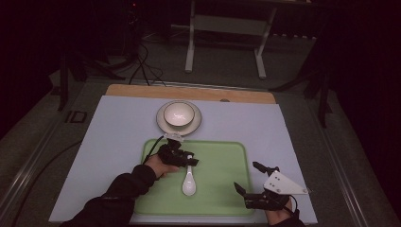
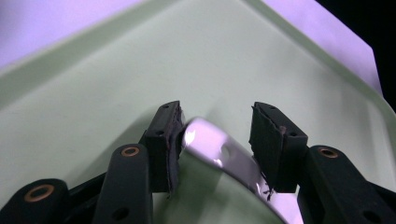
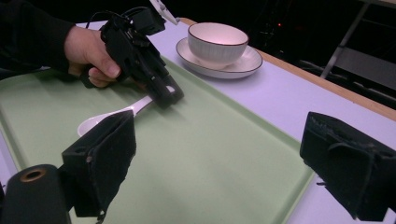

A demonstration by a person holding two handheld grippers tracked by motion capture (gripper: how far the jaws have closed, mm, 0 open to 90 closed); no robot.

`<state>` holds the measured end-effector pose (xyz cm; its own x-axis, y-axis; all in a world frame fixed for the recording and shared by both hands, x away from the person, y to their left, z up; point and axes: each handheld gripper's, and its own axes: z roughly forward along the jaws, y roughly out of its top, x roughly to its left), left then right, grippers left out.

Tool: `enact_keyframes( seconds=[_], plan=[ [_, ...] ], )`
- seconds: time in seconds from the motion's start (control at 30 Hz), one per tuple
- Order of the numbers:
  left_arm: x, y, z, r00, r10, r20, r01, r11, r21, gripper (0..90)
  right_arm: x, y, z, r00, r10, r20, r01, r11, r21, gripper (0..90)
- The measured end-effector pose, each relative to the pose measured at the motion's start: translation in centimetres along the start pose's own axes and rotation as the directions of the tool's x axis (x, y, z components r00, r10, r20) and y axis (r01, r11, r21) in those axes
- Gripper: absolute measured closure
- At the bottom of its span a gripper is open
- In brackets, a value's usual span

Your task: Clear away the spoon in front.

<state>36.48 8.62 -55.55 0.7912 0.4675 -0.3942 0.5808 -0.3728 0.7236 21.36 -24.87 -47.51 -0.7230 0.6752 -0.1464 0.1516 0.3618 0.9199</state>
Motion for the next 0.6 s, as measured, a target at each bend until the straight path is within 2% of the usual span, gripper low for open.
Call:
enact_keyframes(
  seconds=[0.13, 0.23, 0.37, 0.43, 0.53, 0.6],
  plan=[
    [0.1, 0.0, -0.4, 0.9993, -0.015, -0.035, 0.014, 0.9996, -0.024, 50.6, 0.0, 0.0, 0.0, 1.0, 0.002, 0.001, -0.002, 1.0, 0.0, 10.7],
    [0.0, 0.2, -1.1, 0.9988, -0.015, -0.047, 0.012, 0.9978, -0.065, 48.6, 0.0, 0.0, 0.0, 1.0, -0.001, 0.004, 0.001, 1.0, -0.004, 10.7],
    [-0.6, 0.8, -2.0, 0.9984, 0.008, -0.056, -0.014, 0.9946, -0.103, 44.4, 0.0, 0.0, -0.1, 1.0, 0.0, 0.008, 0.0, 1.0, -0.003, 10.7],
    [-1.2, 1.2, -2.5, 0.9987, 0.027, -0.044, -0.032, 0.9928, -0.116, 43.2, 0.0, 0.1, -0.1, 0.9999, 0.0, 0.012, 0.0, 1.0, -0.007, 10.7],
    [-2.3, 1.6, -3.2, 0.9976, 0.06, -0.035, -0.064, 0.9918, -0.111, 41.4, 0.0, 0.0, -0.1, 0.9999, 0.001, 0.013, -0.001, 1.0, -0.007, 10.7],
    [-3.1, 1.9, -3.6, 0.9952, 0.081, -0.055, -0.086, 0.9908, -0.105, 37.8, 0.0, 0.0, -0.1, 0.9999, 0.0, 0.014, 0.0, 1.0, -0.009, 10.7]
  ],
)
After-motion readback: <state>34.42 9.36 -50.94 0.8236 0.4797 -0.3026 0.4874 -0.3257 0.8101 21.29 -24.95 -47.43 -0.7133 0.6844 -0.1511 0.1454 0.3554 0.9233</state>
